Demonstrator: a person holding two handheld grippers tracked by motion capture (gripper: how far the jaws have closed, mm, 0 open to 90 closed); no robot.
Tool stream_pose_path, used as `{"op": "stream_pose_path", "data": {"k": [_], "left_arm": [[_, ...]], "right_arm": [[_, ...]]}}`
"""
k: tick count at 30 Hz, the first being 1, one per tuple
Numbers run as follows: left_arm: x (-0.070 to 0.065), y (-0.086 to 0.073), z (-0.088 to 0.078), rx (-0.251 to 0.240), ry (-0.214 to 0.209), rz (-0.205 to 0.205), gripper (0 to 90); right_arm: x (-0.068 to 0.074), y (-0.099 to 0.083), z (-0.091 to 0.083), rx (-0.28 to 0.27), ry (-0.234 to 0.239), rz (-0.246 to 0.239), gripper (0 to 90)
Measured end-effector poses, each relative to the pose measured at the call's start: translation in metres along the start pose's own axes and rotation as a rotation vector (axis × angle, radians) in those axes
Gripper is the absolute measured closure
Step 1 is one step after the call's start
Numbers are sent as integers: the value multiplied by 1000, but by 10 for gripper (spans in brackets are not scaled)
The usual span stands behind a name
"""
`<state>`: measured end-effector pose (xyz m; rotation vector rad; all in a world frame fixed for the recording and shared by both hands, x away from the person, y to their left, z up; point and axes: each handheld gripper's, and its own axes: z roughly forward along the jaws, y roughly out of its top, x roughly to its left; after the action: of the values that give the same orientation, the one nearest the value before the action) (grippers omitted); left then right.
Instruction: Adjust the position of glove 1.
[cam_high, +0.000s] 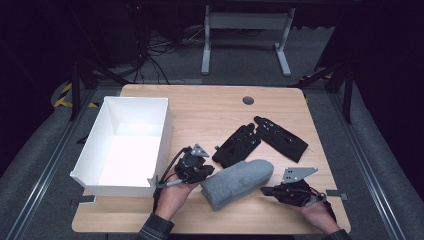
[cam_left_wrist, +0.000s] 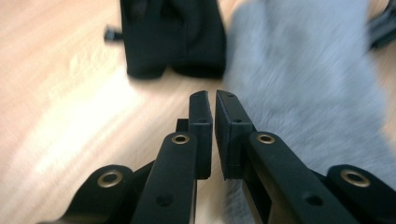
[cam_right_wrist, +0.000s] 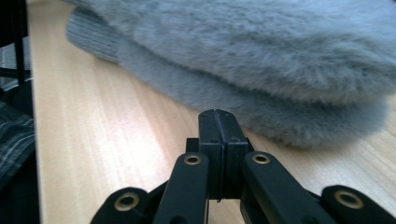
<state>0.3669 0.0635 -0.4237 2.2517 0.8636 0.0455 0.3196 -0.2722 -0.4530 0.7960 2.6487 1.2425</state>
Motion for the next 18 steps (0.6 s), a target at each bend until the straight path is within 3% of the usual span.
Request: {"op": "stream_pose_path", "data": {"k": [7, 18], "left_arm": [[-4, -3, 7, 24, -50, 12, 862], [-33, -16, 10, 45, -122, 54, 856]], "right_arm": [[-7, 3, 7, 19, -42, -2, 900], [-6, 6, 16, 45, -33, -23, 900]]}}
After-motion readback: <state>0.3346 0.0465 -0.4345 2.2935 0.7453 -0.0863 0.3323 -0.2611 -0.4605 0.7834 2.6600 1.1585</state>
